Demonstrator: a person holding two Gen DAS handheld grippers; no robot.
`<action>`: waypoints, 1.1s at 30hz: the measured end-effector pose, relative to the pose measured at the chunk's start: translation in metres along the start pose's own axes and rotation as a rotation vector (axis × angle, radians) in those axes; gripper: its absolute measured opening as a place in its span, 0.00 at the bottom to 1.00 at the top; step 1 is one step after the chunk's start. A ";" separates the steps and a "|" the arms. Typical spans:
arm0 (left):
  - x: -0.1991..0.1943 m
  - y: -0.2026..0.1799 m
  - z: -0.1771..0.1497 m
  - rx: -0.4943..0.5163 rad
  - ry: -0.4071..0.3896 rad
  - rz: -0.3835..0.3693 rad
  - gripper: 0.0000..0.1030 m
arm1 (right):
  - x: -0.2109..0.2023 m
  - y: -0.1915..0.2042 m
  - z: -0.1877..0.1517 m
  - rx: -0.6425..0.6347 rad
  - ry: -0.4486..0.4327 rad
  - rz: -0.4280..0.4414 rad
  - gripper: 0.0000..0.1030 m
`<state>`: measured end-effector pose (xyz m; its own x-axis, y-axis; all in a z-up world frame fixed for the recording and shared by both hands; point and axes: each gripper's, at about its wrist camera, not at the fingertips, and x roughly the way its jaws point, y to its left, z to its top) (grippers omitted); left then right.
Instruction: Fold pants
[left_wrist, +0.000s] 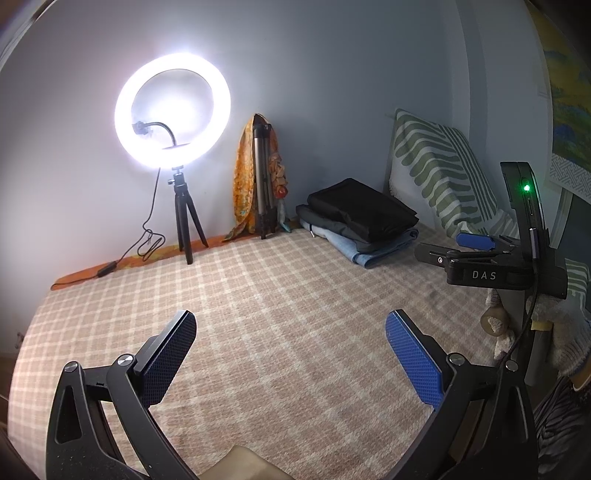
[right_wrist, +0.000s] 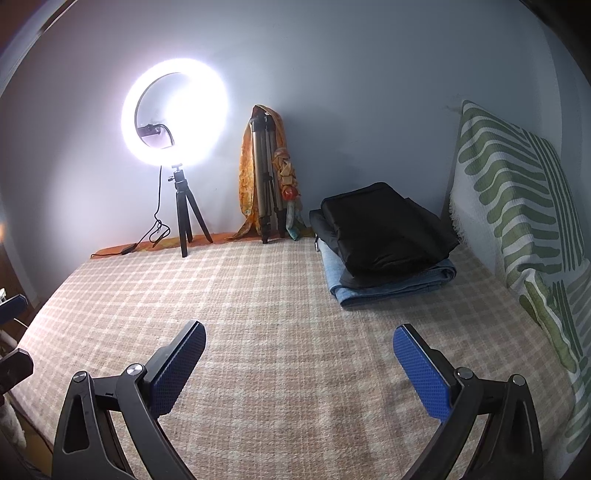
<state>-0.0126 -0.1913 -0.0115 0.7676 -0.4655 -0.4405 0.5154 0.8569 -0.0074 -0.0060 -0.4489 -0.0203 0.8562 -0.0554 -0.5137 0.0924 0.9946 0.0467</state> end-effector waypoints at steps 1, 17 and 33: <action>0.000 0.000 0.000 0.000 0.000 -0.001 0.99 | 0.000 0.000 0.000 0.003 0.000 0.000 1.00; -0.001 0.000 -0.001 0.003 0.003 -0.005 0.99 | -0.001 0.002 -0.004 0.003 0.003 0.000 1.00; -0.001 0.002 -0.003 0.010 0.008 -0.008 0.99 | 0.001 0.004 -0.006 0.000 0.008 0.003 1.00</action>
<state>-0.0134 -0.1889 -0.0139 0.7605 -0.4708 -0.4472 0.5257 0.8507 -0.0017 -0.0078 -0.4441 -0.0257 0.8521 -0.0521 -0.5207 0.0903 0.9948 0.0482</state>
